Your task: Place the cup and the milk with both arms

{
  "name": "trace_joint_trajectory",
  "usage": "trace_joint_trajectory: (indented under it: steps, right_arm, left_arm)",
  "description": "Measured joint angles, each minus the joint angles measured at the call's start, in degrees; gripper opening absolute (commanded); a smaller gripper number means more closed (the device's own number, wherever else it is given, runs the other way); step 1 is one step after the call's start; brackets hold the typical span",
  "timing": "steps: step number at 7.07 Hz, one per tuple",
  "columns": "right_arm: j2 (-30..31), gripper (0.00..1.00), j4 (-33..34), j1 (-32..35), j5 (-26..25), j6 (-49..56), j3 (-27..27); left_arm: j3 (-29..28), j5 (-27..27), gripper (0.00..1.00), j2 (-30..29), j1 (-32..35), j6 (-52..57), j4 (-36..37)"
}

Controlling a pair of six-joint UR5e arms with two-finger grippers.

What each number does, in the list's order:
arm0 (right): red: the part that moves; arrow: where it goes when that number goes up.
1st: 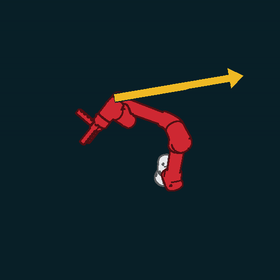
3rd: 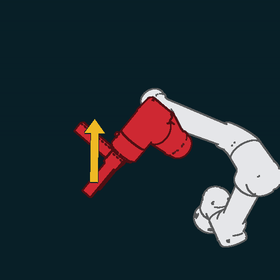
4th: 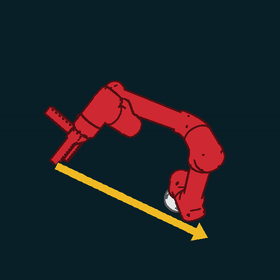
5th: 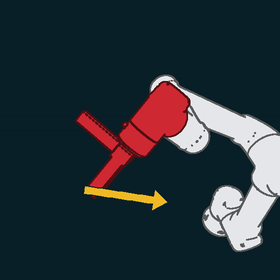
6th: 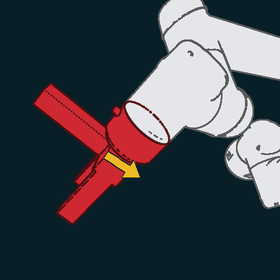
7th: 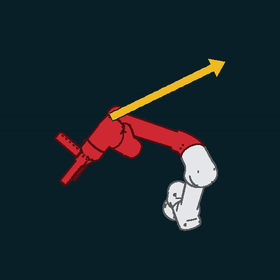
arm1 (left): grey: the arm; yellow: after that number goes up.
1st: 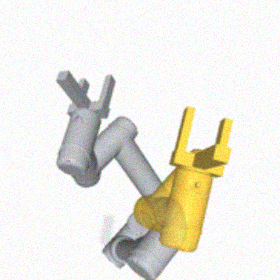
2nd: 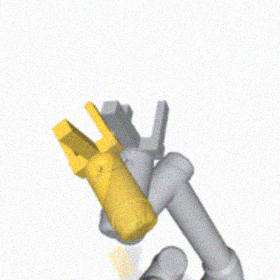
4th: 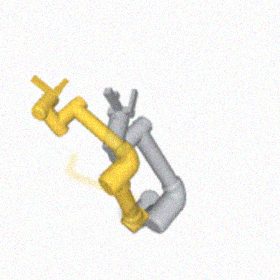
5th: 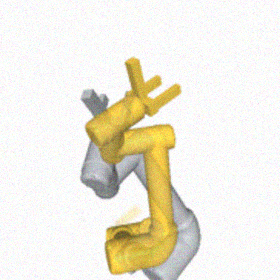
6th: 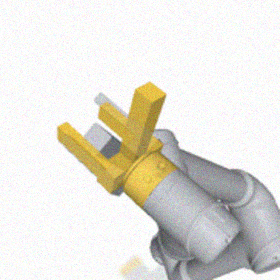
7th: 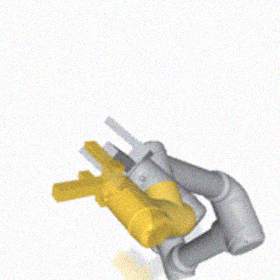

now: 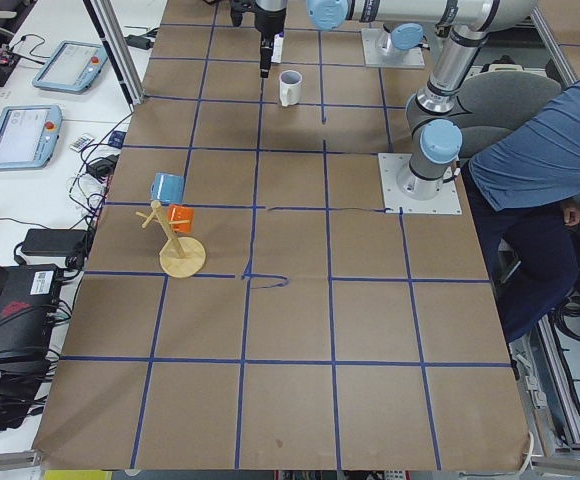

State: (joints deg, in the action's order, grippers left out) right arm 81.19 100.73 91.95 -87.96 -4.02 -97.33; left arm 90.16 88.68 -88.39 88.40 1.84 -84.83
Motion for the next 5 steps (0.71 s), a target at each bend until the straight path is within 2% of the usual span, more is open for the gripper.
trace_joint_trajectory:
  steps: [5]
  right_arm:
    - [-1.28,0.23,-0.15,5.78,2.76,-4.29,0.27]
  left_arm:
    - [0.01,0.00,1.00,0.13,-0.07,0.00,0.00]
